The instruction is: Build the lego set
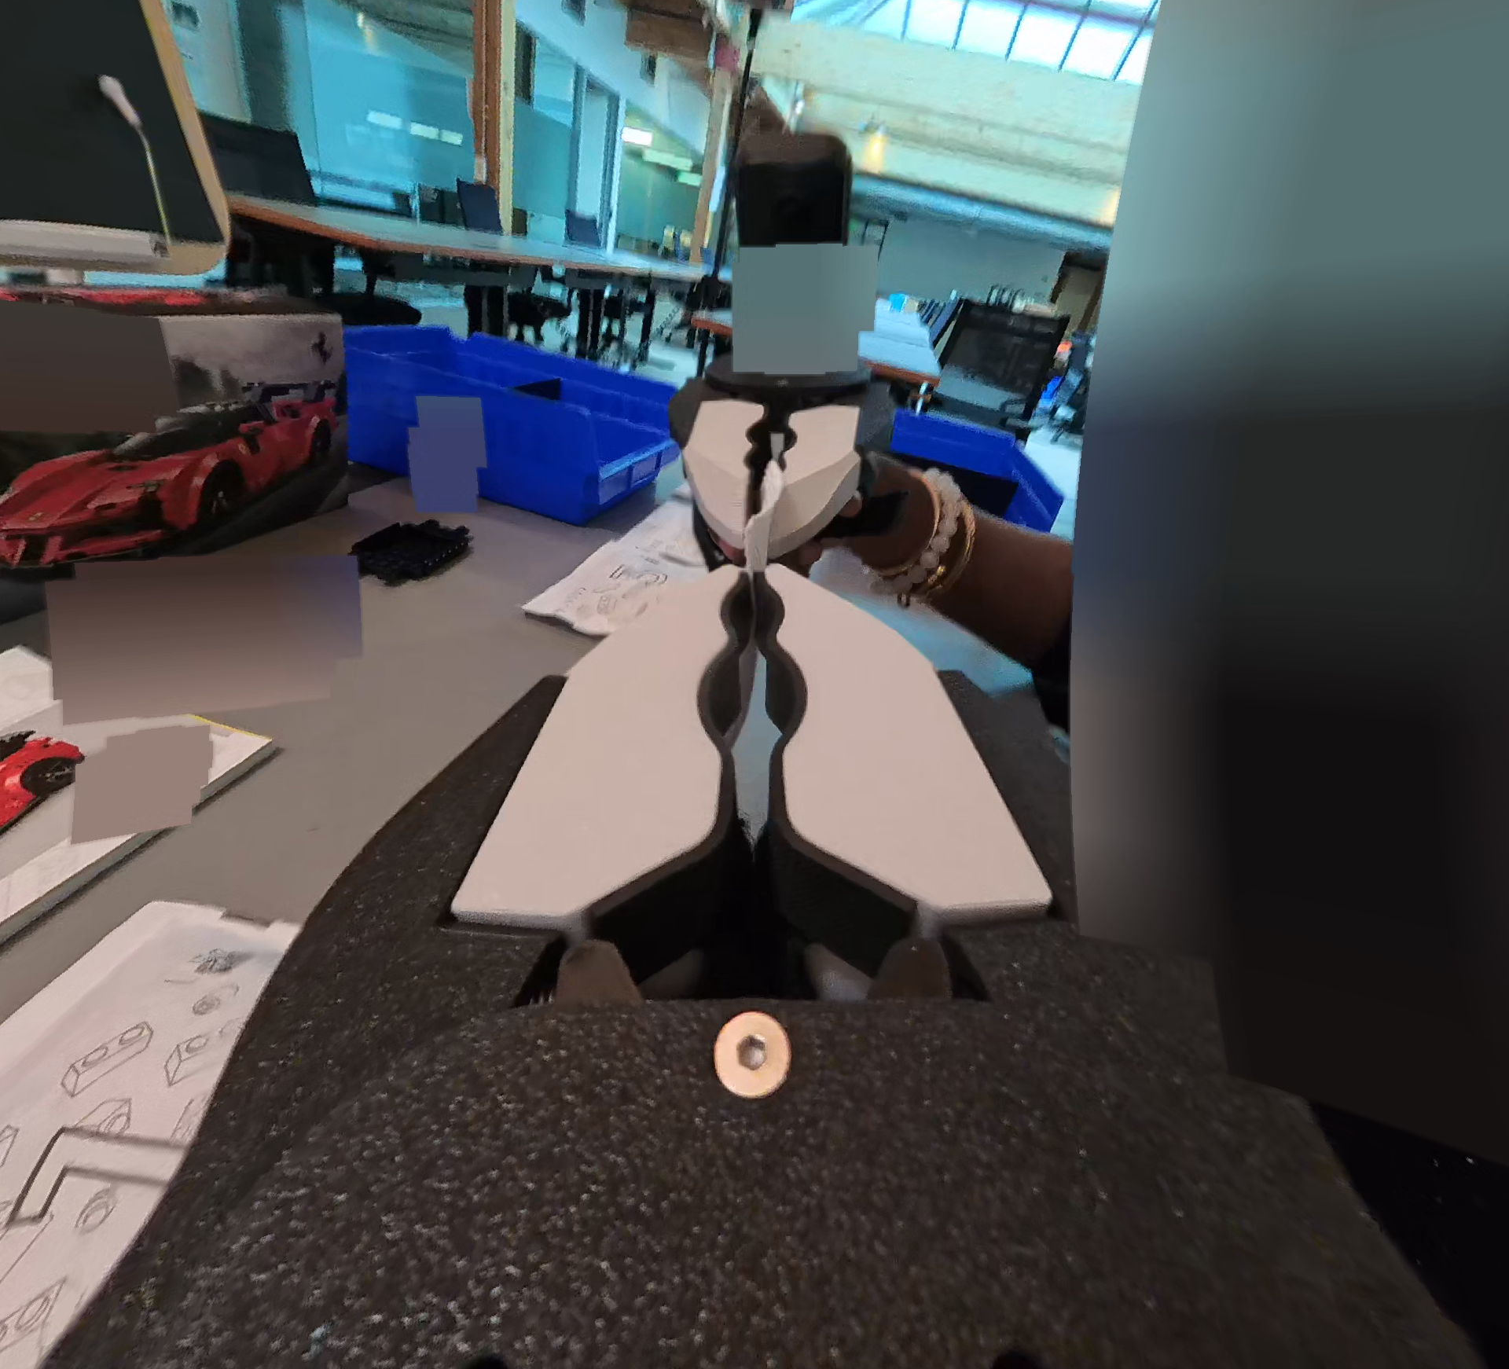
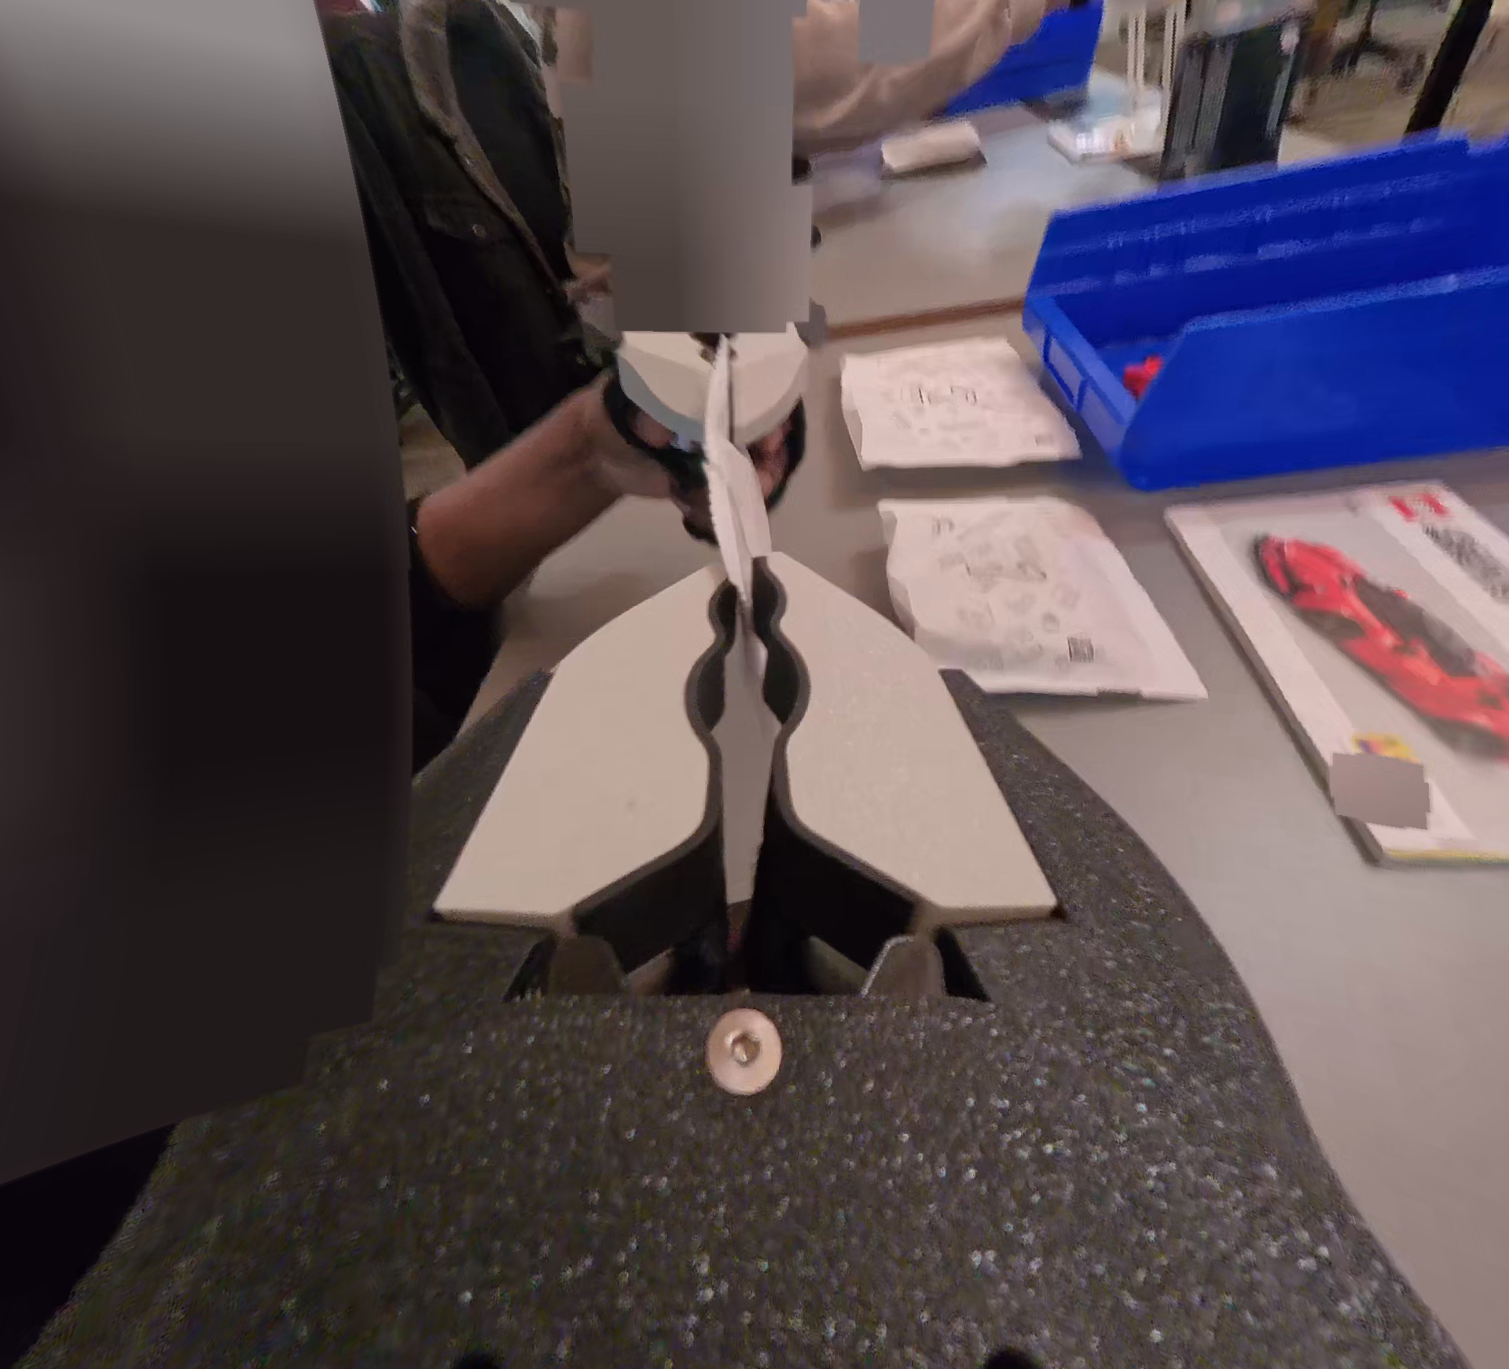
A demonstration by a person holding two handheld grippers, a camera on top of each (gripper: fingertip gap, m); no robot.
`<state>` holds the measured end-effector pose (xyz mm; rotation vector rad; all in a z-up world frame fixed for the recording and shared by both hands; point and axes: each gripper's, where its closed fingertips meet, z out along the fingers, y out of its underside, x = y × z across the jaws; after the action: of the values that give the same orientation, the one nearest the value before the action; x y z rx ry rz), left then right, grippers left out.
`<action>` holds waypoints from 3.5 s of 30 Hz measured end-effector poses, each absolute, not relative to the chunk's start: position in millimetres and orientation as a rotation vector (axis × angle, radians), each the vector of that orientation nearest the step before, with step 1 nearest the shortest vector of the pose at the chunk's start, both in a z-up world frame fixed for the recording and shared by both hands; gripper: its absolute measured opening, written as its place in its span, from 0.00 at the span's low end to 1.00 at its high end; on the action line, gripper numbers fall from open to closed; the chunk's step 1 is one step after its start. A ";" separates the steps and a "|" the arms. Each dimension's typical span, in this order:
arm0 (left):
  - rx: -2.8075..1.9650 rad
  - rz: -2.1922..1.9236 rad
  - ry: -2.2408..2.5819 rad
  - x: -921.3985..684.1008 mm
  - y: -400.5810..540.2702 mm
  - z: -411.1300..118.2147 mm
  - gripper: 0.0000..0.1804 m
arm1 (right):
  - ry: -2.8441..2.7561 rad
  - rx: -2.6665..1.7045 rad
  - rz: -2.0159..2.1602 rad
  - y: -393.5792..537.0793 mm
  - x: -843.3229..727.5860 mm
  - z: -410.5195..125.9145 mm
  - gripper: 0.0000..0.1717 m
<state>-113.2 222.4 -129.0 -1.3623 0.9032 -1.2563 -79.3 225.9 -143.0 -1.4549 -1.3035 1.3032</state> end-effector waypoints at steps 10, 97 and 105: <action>-1.704 -0.808 1.259 -89.4 216.7 -182.8 0.00 | -1.613 -1.533 0.815 215.8 -88.4 -161.4 0.13; -1.156 -1.207 0.490 -40.2 307.8 12.3 0.00 | -0.483 -1.570 0.257 317.3 4.6 -51.2 0.00; -1.199 -1.203 0.519 -34.7 306.8 15.8 0.00 | -0.487 -1.591 0.258 316.4 5.9 -62.8 0.00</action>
<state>-34.7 306.8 15.8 -1.1987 0.5189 -1.2029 5.9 316.4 -62.8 -1.5915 -0.4872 0.2577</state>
